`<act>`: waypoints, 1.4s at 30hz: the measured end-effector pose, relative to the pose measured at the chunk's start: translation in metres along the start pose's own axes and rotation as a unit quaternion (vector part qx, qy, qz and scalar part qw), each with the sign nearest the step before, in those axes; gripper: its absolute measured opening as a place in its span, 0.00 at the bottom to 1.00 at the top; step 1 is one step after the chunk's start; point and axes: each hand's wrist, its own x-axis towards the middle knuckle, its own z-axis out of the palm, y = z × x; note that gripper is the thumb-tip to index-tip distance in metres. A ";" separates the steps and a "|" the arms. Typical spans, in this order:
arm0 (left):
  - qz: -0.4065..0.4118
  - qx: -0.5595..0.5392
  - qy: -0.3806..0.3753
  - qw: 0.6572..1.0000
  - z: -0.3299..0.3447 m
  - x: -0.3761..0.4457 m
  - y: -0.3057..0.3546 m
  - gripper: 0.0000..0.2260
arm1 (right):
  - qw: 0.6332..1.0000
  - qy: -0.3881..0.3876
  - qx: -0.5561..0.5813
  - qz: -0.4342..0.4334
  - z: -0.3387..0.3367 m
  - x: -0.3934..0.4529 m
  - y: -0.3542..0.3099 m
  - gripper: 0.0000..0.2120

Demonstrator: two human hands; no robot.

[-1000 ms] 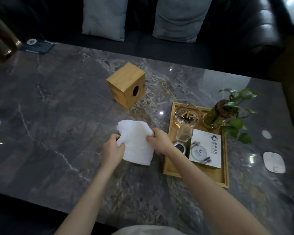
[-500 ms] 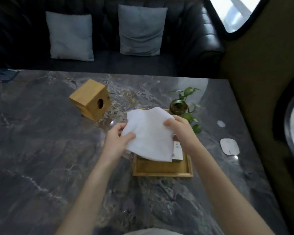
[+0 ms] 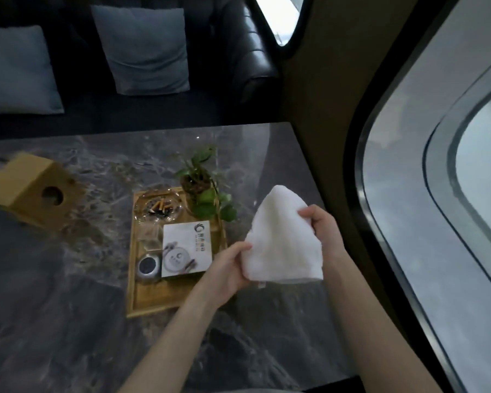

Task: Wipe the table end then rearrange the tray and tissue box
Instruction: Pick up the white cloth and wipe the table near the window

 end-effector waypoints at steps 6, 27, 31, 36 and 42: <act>-0.017 -0.002 0.017 1.000 0.039 0.042 -0.031 0.14 | 1.000 -0.009 0.017 0.006 -0.032 0.001 -0.018 0.21; 0.156 0.790 0.239 0.542 -0.014 0.118 -0.022 0.25 | 0.836 0.146 -0.453 -0.274 -0.051 0.156 -0.091 0.06; 0.150 0.816 0.234 0.507 -0.018 0.120 -0.026 0.26 | 0.864 0.091 -0.447 -0.215 -0.041 0.187 -0.068 0.10; 0.146 0.820 0.244 0.497 -0.016 0.122 -0.025 0.24 | 0.883 0.053 -0.434 -0.170 -0.038 0.209 -0.037 0.16; 0.137 0.823 0.253 0.489 -0.017 0.124 -0.027 0.23 | 0.667 0.127 -0.650 -0.341 -0.044 0.212 -0.015 0.16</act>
